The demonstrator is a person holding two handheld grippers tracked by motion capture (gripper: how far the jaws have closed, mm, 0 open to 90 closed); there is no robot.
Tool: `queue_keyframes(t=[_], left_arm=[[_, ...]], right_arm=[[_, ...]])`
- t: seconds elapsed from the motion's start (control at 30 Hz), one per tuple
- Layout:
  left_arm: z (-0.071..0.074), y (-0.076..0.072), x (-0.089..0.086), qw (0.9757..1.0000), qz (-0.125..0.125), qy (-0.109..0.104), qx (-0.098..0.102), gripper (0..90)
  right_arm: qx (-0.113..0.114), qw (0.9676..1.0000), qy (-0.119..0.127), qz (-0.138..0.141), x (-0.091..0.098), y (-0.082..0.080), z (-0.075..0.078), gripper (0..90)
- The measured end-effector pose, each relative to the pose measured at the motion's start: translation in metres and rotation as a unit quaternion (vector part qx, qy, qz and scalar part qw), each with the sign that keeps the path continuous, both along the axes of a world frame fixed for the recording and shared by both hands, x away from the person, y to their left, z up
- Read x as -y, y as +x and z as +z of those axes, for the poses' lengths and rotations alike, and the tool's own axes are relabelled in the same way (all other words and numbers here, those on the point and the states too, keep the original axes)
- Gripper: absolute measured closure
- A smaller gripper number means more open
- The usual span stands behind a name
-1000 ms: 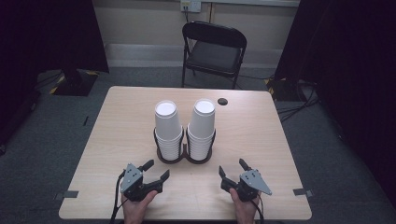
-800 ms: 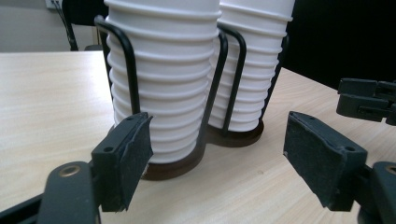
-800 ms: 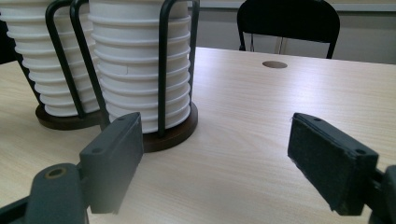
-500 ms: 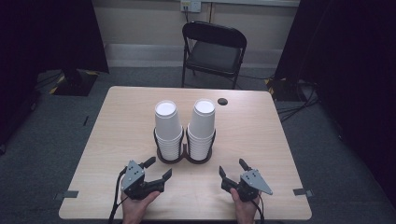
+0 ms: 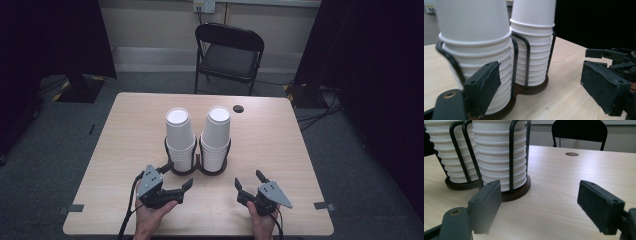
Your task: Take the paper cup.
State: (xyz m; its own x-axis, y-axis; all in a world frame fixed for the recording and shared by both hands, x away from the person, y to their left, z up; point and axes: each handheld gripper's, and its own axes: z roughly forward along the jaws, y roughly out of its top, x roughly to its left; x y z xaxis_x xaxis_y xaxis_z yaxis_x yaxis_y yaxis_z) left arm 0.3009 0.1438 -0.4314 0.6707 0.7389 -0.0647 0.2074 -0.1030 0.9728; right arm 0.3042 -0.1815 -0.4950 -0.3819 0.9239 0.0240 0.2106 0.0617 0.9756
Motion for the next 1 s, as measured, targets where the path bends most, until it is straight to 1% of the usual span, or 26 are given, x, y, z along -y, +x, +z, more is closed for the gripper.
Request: queue_keyframes(t=[0.07, 0.1, 0.13, 0.2, 0.3, 0.33, 0.37, 0.4, 0.5, 0.6, 0.63, 0.7, 0.73, 0.77, 0.9, 1.0], left_arm=[[0.002, 0.0, 0.002, 1.0, -0.003, 0.0, 0.003, 16.0], [0.006, 0.001, 0.005, 0.9999, -0.006, 0.005, 0.008, 16.0], [0.006, 0.001, 0.005, 0.9999, -0.006, 0.005, 0.008, 16.0], [0.009, 0.003, 0.008, 0.9999, -0.014, 0.006, 0.007, 16.0], [0.014, 0.004, 0.012, 0.9997, -0.019, 0.011, 0.009, 15.8], [0.015, 0.005, 0.013, 0.9995, -0.023, 0.017, 0.011, 15.7], [0.016, 0.008, 0.016, 0.9991, -0.026, 0.031, 0.009, 15.8], [0.017, 0.008, 0.018, 0.999, -0.025, 0.036, 0.01, 15.7], [0.019, 0.011, 0.021, 0.9988, -0.033, 0.036, 0.007, 15.6], [0.022, 0.014, 0.024, 0.9986, -0.035, 0.04, 0.005, 15.5], [0.023, 0.015, 0.025, 0.9985, -0.034, 0.042, 0.008, 15.5], [0.025, 0.018, 0.027, 0.9985, -0.036, 0.039, 0.006, 15.5], [0.026, 0.019, 0.027, 0.9983, -0.042, 0.04, 0.006, 15.7], [0.028, 0.019, 0.028, 0.9983, -0.04, 0.042, 0.006, 15.8], [0.035, 0.021, 0.032, 0.9982, -0.038, 0.044, 0.016, 16.0], [0.041, 0.023, 0.034, 0.9982, -0.04, 0.04, 0.02, 16.4]], right_arm=[[0.0, 1.0, 0.0, -0.001, 0.0, 0.0, 0.0, 19.0], [0.0, 1.0, 0.001, -0.002, 0.0, 0.0, 0.0, 19.0], [0.0, 1.0, 0.001, 0.0, 0.0, 0.0, 0.0, 19.1], [-0.001, 1.0, 0.001, 0.001, 0.0, 0.001, 0.0, 19.6], [-0.001, 1.0, 0.001, 0.001, 0.0, 0.001, 0.0, 19.6], [-0.001, 1.0, 0.001, 0.0, 0.0, 0.001, 0.0, 19.6], [-0.001, 1.0, 0.001, 0.001, 0.0, 0.001, 0.0, 19.7], [-0.001, 1.0, 0.001, 0.001, 0.0, 0.001, 0.0, 19.7], [-0.001, 1.0, 0.0, 0.001, 0.0, 0.001, 0.0, 19.9], [-0.005, 1.0, -0.001, 0.001, 0.0, 0.001, 0.0, 20.2], [-0.005, 1.0, -0.001, 0.001, 0.0, 0.001, 0.0, 20.2], [-0.005, 1.0, -0.001, 0.001, 0.0, 0.001, 0.0, 20.2], [-0.005, 1.0, -0.001, 0.001, 0.0, 0.001, 0.0, 20.2], [-0.006, 1.0, 0.0, 0.0, 0.0, 0.001, 0.0, 20.2], [-0.005, 1.0, 0.003, 0.001, 0.001, 0.001, 0.0, 20.2], [-0.005, 1.0, 0.001, 0.001, 0.0, 0.001, 0.0, 20.2]])
